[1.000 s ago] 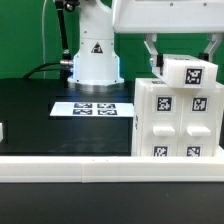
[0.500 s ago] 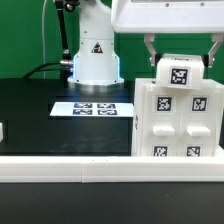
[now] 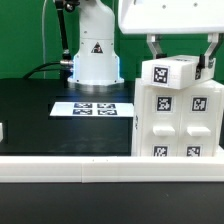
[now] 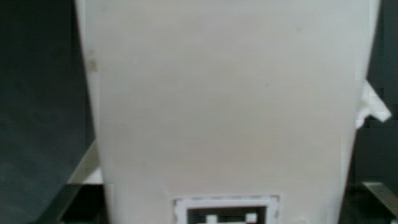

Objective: Assemble cabinet

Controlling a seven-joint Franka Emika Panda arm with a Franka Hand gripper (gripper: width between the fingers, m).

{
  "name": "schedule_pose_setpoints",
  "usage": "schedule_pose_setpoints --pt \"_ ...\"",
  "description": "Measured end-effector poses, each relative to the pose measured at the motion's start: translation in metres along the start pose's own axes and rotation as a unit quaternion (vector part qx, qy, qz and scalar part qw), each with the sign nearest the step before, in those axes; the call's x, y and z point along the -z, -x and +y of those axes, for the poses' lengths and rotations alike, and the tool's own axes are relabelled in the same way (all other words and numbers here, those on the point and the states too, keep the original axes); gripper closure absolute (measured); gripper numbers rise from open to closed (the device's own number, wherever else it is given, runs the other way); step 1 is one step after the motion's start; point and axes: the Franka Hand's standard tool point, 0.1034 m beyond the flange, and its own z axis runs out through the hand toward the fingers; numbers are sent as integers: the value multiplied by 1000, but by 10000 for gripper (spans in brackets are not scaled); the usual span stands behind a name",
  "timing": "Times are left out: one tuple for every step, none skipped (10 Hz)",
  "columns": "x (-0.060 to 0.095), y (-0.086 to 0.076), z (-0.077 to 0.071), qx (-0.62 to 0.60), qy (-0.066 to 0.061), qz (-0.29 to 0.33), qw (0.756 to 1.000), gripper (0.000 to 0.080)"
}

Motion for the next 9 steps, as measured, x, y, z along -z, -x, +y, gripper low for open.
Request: schedule_pose_setpoints --pt "0 -1 0 -49 -10 6 999 242" --pt "1 0 0 -71 -11 5 997 242" --pt "1 0 0 -91 -12 4 996 242" --pt "1 0 -1 -131 -15 0 991 242" --pt "1 0 -1 -163 -16 -3 987 242" --pt "0 0 -1 -200 -18 -5 980 242" --pt "0 2 0 -264 -19 -8 964 242" --pt "-1 2 0 -306 -20 -8 952 242" --pt "-1 2 0 -335 -21 -9 942 242"
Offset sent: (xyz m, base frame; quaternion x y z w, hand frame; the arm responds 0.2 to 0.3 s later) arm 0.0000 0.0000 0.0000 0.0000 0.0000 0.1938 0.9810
